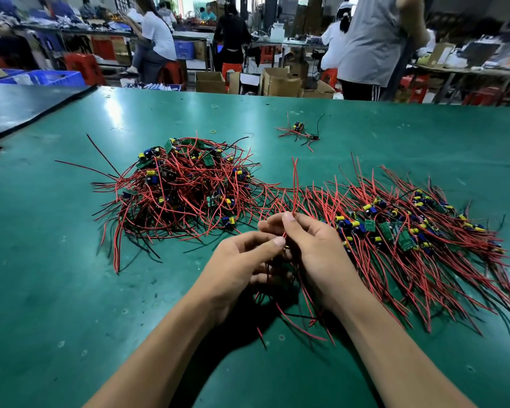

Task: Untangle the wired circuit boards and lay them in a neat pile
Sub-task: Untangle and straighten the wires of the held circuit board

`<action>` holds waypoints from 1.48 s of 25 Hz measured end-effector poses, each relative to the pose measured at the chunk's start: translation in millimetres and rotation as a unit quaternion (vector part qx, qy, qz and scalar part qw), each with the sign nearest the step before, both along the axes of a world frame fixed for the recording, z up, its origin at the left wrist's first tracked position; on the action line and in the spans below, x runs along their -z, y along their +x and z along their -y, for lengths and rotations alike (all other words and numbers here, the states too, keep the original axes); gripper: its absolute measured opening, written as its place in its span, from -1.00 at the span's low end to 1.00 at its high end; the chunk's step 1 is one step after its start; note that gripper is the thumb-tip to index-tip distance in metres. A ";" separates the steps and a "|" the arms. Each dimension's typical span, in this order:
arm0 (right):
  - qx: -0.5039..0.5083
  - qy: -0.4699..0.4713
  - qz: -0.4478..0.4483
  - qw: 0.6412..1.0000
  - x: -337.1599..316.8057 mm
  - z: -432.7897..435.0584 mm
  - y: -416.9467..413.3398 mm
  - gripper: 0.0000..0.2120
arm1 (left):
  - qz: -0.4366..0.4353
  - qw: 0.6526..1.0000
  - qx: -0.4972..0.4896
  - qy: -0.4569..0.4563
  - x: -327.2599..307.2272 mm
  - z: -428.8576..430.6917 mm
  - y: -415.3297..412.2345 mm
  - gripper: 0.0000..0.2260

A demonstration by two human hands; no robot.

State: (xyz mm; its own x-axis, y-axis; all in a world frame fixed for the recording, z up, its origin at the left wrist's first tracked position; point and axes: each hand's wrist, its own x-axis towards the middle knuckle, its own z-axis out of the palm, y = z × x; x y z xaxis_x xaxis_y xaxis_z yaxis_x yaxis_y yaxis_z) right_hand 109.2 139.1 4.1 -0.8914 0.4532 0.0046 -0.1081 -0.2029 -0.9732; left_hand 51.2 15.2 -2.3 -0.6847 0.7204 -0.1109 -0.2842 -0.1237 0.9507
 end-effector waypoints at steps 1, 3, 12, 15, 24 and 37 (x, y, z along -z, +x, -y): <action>-0.008 0.012 0.007 1.000 0.0 0.4 0.9 -0.71 | 0.014 1.000 0.000 -0.002 -1.6 -0.9 0.5 -0.93; -0.039 0.044 0.027 0.998 1.6 2.9 2.3 -0.71 | 0.007 1.000 -0.021 -0.022 -1.8 -1.4 0.0 -0.86; -0.060 0.040 0.058 0.996 0.8 -13.7 3.5 -0.67 | -0.014 0.999 0.026 -0.041 -5.2 5.4 -2.1 -0.91; 0.007 0.011 0.028 1.000 -2.3 -17.0 -0.8 -0.65 | -0.003 0.998 0.060 -0.034 -8.5 8.1 -3.2 -0.92; 0.018 -0.430 -0.018 0.903 -17.5 -32.7 5.2 -0.48 | -0.004 0.992 0.118 -0.049 -11.0 11.4 -1.1 -0.93; -0.013 0.212 -0.059 0.975 11.9 0.7 2.4 -0.79 | 0.083 0.976 -0.175 0.098 -21.5 7.6 -11.4 -1.00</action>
State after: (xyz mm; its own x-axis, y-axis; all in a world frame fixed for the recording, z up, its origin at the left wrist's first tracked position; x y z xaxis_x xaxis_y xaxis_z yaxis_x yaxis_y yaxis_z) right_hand 111.6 138.4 -7.8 -0.8849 0.3645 0.2901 -0.2250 0.2108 -0.9513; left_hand 39.8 7.6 19.2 -0.8774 0.4632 -0.1247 -0.3393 -0.4153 0.8440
